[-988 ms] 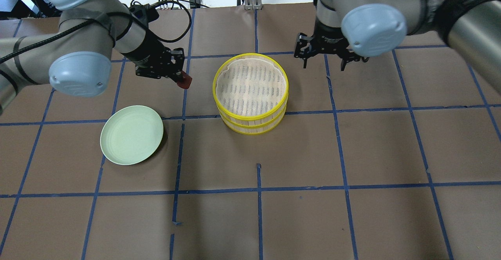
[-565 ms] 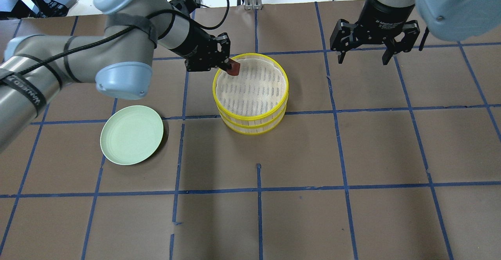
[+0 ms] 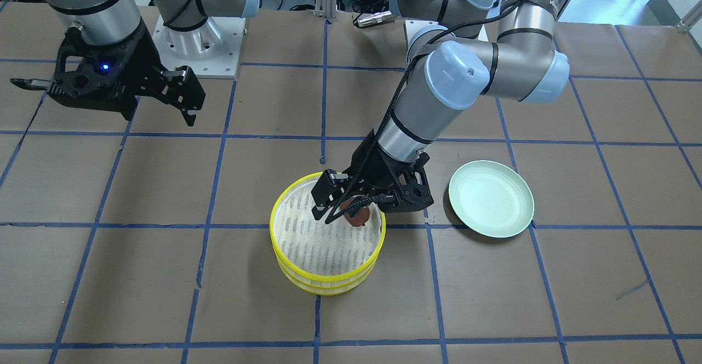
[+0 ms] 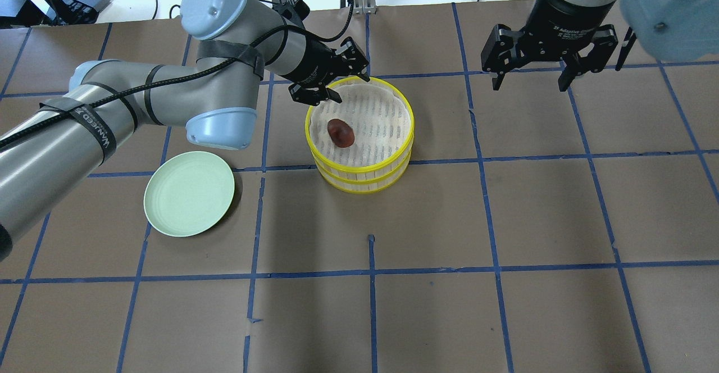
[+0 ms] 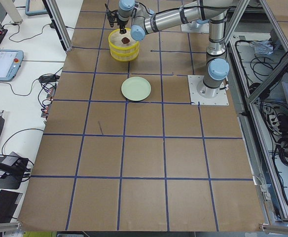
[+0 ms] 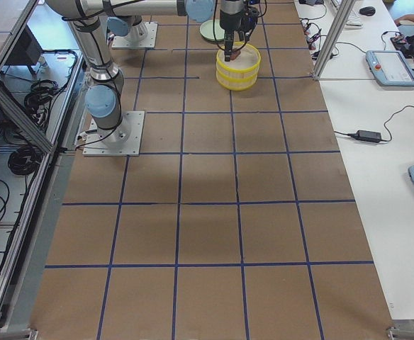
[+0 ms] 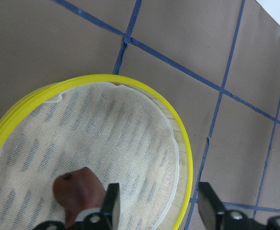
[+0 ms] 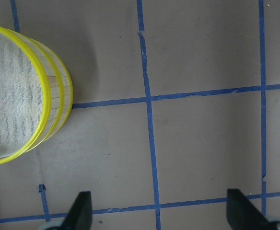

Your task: Place buns in different layers of steamer

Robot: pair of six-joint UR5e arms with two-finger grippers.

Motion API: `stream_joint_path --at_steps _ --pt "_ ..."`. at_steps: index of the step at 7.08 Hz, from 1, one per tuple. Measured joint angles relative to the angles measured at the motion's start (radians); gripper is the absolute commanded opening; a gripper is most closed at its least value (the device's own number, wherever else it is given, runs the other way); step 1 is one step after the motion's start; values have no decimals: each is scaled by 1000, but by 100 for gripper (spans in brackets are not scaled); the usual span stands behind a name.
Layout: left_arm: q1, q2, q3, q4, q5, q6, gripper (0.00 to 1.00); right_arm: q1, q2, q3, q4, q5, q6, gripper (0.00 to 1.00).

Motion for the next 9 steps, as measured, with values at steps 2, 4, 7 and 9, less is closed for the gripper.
stream_joint_path --at_steps 2,4,7,9 --pt "9 33 2 -61 74 103 97 1 -1 -6 1 1 1 100" --pt "83 113 2 -258 104 334 100 3 -2 -21 5 2 2 100" --pt "204 310 3 -629 318 616 100 5 -2 -34 13 2 2 100" --pt "218 407 4 -771 403 644 100 6 -3 -36 13 2 2 100"
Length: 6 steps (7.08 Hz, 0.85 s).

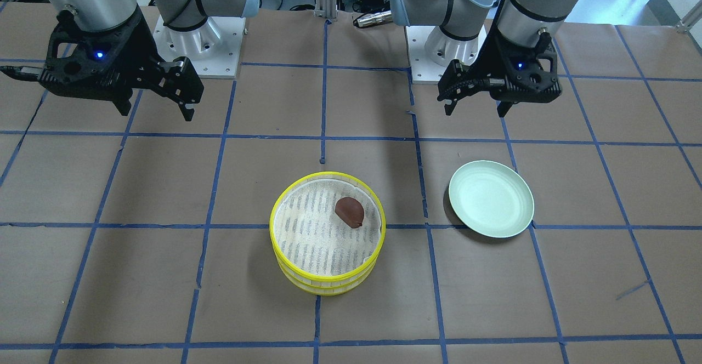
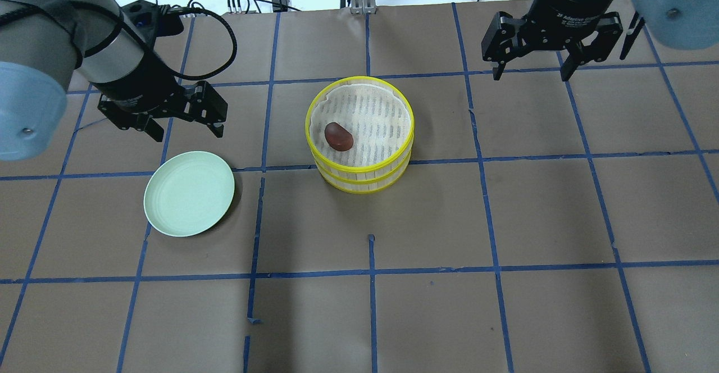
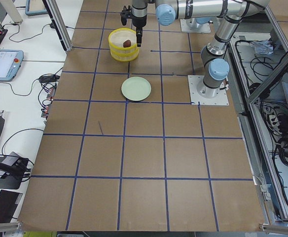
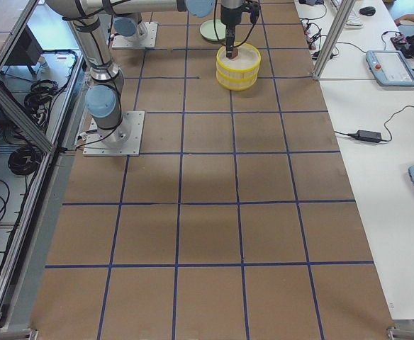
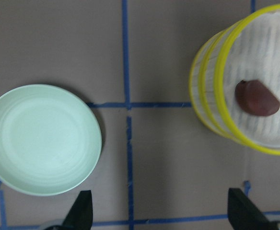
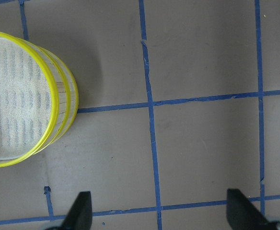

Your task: Place buns in different layers of steamer

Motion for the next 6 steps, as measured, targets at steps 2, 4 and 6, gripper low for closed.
stream_joint_path --at_steps 2,4,6 --pt "1 60 -2 -86 24 3 100 1 0 -3 1 0 0 100" --pt "-2 73 3 -129 41 4 100 0 2 -14 15 -1 -2 100" --pt "-3 63 18 -118 32 7 100 -7 2 -33 50 0 -31 100"
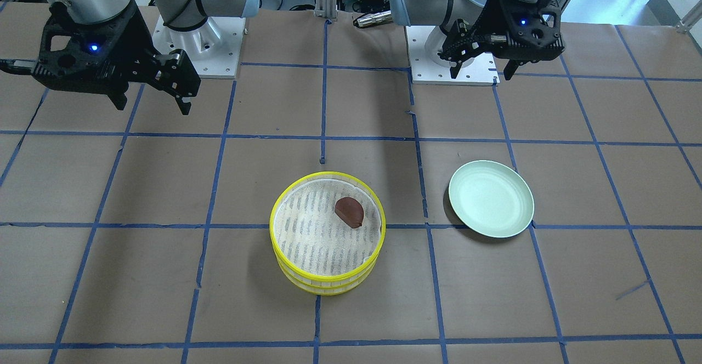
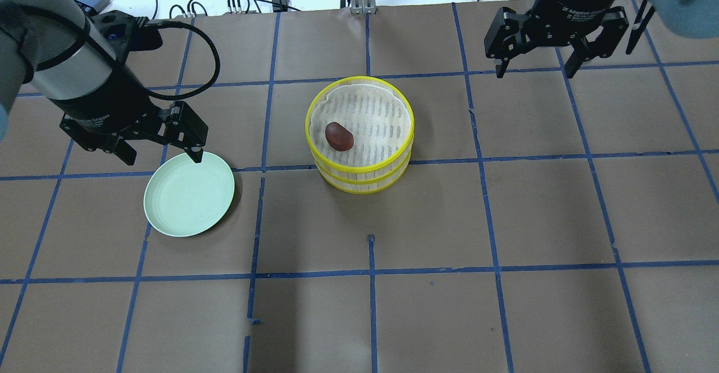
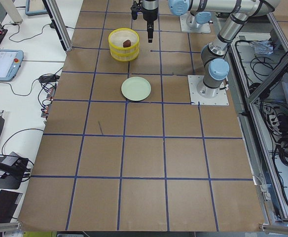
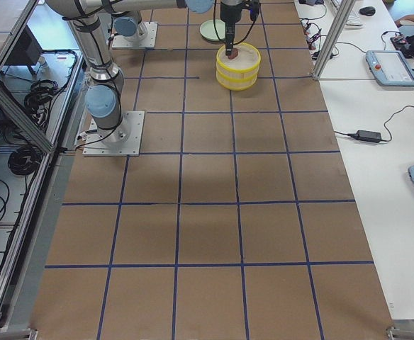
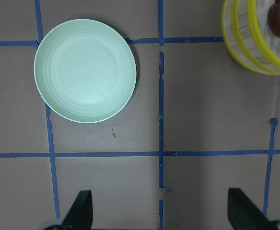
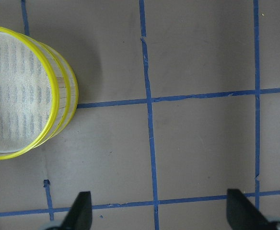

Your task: Place buns in different layers of steamer

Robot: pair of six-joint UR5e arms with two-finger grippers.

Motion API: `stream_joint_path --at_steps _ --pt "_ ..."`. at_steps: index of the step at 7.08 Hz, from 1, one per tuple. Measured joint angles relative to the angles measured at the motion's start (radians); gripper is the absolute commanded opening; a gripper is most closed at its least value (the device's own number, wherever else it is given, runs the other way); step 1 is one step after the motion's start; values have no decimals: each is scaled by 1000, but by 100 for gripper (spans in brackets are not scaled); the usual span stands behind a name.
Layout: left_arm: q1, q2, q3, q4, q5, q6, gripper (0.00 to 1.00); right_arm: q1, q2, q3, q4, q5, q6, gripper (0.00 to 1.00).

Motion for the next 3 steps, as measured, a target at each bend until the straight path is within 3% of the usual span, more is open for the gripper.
stream_joint_path --at_steps 3 --pt "1 -20 4 61 -2 1 100 -5 0 0 10 0 -35 100"
